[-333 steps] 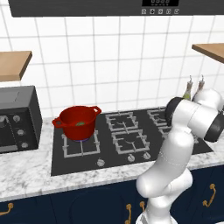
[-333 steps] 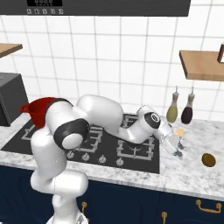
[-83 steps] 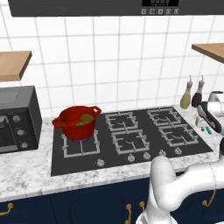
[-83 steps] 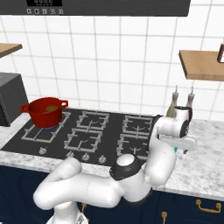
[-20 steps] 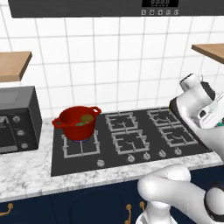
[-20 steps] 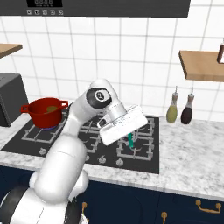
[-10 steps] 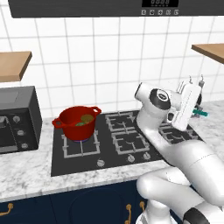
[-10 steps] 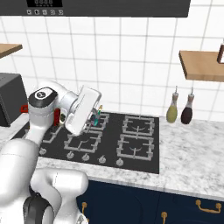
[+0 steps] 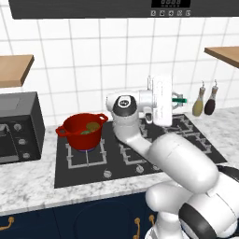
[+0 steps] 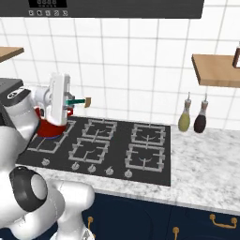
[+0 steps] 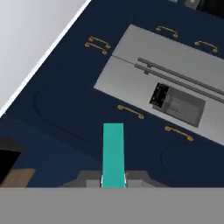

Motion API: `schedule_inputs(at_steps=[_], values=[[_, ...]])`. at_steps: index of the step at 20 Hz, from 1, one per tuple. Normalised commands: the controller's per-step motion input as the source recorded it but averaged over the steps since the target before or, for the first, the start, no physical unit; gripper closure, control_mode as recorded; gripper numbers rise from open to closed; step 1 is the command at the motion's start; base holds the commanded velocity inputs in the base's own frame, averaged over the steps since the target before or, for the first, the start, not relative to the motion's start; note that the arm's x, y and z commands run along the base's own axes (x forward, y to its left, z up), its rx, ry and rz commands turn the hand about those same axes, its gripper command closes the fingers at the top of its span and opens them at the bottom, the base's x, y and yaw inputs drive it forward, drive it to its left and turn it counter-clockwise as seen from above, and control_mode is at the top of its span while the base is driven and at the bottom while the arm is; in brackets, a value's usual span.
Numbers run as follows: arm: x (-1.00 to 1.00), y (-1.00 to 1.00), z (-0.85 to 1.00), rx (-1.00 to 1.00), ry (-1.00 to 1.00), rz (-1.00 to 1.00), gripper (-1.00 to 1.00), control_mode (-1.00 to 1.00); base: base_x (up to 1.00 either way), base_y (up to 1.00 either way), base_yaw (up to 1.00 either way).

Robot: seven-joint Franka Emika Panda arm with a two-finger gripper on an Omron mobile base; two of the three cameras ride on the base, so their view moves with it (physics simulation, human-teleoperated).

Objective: Put the avocado and broccoli in the pot. Retrieve the spatula and lightly stir the vegetables in the pot.

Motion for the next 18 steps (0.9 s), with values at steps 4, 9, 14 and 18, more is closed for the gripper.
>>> schedule_inputs(at_steps=[4, 9, 14, 18], values=[[0.23, 1.00, 0.94, -0.34, 0.61, 0.01, 1.00, -1.00, 0.00, 0.00, 0.00], [0.07, 0.91, 0.86, -0.19, 0.62, 0.12, 1.00, -1.00, 0.00, 0.00, 0.00], [-0.06, 0.43, 0.71, 0.18, 0.65, 0.35, 1.00, -1.00, 0.00, 0.00, 0.00], [-0.01, 0.45, 0.33, 0.28, 0.65, 0.27, 1.00, -1.00, 0.00, 0.00, 0.00]])
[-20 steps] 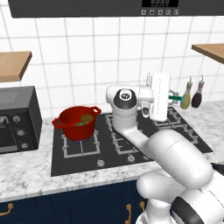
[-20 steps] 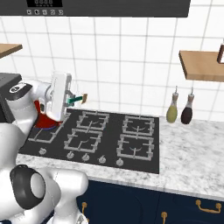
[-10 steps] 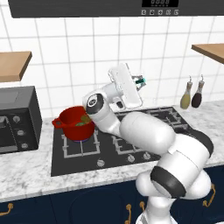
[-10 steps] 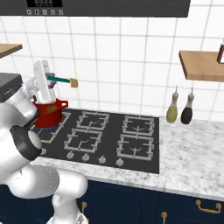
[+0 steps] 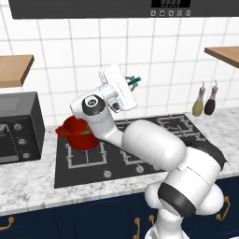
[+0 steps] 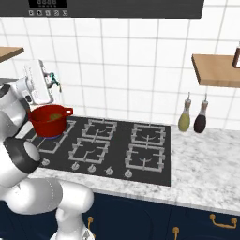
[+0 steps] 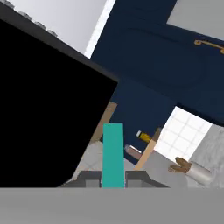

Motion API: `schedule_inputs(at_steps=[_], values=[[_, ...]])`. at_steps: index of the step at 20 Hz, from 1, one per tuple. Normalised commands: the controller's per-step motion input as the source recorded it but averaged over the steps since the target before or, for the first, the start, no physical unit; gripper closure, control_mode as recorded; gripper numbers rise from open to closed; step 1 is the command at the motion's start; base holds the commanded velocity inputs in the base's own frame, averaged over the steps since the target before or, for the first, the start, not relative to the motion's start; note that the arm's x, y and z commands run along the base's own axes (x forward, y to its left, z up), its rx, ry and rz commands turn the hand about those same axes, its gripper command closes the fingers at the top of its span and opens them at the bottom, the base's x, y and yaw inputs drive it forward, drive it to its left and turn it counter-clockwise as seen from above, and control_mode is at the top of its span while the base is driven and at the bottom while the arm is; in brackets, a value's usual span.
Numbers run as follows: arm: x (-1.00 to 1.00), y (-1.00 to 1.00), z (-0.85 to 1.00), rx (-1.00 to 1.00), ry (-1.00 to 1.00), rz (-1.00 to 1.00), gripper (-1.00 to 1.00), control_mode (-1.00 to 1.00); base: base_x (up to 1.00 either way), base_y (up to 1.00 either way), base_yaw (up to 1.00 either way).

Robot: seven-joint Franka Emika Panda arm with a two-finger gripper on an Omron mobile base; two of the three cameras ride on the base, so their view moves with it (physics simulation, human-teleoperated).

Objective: Put the avocado and broccoli in the pot. Retrieve the spatula and lightly stir the vegetables in the pot.

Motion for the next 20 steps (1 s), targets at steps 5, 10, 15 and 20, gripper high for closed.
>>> schedule_inputs(at_steps=[5, 10, 15, 20], values=[[0.18, 0.43, -0.27, 0.00, 0.72, 0.19, 1.00, -1.00, 0.00, 0.00, 0.00], [0.51, 0.43, 0.37, -0.01, 0.81, 0.03, 1.00, -1.00, 0.00, 0.00, 0.00], [0.65, 0.75, 0.59, -0.13, 0.84, 0.00, 1.00, -1.00, 0.00, 0.00, 0.00], [0.42, 0.56, 0.63, -0.41, 0.58, 0.00, 1.00, -1.00, 0.00, 0.00, 0.00]])
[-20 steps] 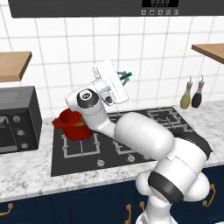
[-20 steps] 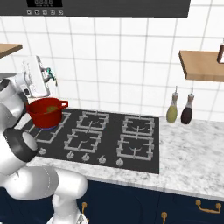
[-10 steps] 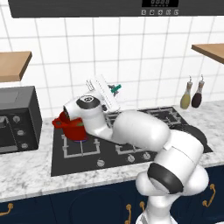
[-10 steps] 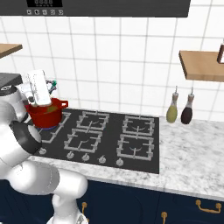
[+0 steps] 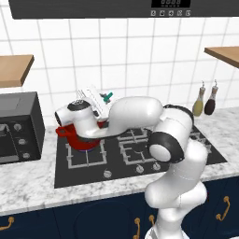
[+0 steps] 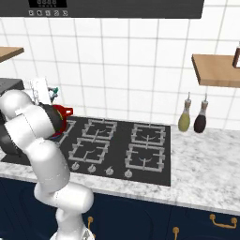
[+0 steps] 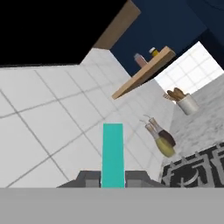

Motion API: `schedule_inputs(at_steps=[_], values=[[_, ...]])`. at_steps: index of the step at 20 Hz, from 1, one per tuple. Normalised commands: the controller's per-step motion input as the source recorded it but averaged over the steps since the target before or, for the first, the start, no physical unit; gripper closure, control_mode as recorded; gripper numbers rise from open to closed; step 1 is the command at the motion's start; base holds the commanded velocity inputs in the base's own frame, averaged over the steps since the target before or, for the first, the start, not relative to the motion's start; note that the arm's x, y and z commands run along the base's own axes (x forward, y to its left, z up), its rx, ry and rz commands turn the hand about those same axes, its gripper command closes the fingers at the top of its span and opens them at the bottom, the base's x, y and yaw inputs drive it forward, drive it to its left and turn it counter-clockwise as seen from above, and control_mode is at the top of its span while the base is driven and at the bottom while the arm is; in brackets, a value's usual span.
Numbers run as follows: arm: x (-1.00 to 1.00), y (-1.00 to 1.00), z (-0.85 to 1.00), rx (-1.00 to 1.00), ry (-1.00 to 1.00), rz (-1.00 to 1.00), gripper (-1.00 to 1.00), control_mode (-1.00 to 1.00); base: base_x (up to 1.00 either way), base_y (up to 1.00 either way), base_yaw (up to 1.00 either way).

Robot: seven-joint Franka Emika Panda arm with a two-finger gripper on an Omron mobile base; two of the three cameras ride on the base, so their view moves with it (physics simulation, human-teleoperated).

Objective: Put the avocado and broccoli in the pot. Retrieve the spatula and lightly stir the vegetables in the pot.

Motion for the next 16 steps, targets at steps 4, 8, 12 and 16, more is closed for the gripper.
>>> schedule_inputs(at_steps=[4, 8, 12, 16], values=[[0.36, 0.13, 0.15, -0.47, 0.61, 0.00, 1.00, -1.00, 0.00, 0.00, 0.00], [0.33, 0.31, 0.36, -0.30, 0.63, 0.00, 1.00, -1.00, 0.00, 0.00, 0.00], [0.00, 0.41, 0.87, -0.14, 0.71, 0.00, 1.00, -1.00, 0.00, 0.00, 0.00], [-0.02, 0.34, 0.71, -0.08, 0.82, -0.02, 1.00, -1.00, 0.00, 0.00, 0.00]])
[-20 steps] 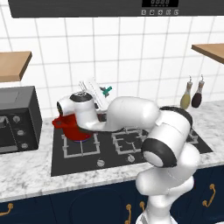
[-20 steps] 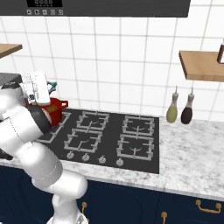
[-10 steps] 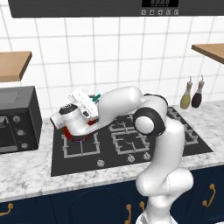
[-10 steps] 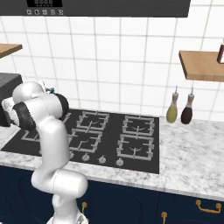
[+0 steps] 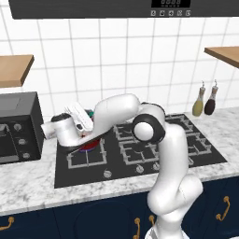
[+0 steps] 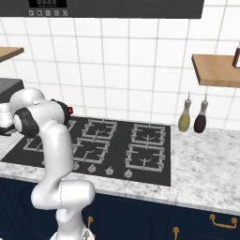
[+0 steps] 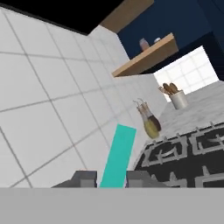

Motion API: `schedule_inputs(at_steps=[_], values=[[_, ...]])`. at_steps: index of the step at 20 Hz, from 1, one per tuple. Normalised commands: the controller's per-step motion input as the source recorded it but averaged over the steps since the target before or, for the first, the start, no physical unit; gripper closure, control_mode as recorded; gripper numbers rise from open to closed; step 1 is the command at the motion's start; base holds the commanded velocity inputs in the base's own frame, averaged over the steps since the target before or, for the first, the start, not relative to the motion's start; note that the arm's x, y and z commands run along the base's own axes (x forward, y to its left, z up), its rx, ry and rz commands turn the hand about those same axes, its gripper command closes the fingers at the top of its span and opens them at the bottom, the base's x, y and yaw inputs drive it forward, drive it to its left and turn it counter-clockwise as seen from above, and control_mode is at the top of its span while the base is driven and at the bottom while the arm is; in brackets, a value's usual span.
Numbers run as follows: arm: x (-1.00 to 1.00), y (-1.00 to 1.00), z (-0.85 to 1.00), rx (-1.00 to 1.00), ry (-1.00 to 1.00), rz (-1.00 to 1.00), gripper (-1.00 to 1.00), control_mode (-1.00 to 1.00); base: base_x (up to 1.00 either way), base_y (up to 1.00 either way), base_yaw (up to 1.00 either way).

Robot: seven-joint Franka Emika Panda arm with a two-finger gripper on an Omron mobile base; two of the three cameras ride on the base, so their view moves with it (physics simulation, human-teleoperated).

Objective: Put the avocado and broccoli in the pot. Retrieve the spatula and lightly stir the vegetables in the pot.

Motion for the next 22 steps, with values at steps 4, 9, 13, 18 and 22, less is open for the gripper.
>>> schedule_inputs(at_steps=[4, 9, 13, 18, 22], values=[[-0.06, 0.03, 0.55, -0.08, 0.86, -0.14, 1.00, -1.00, 0.00, 0.00, 0.00], [-0.05, -0.02, 0.75, -0.06, 0.77, -0.24, 1.00, -1.00, 0.00, 0.00, 0.00], [-0.02, -0.17, 0.96, -0.04, 0.68, -0.32, 1.00, -1.00, 0.00, 0.00, 0.00], [-0.04, -0.36, 1.00, -0.15, 0.52, -0.29, 1.00, -1.00, 0.00, 0.00, 0.00], [0.01, -0.66, 0.88, -0.34, 0.41, -0.13, 1.00, -1.00, 0.00, 0.00, 0.00]])
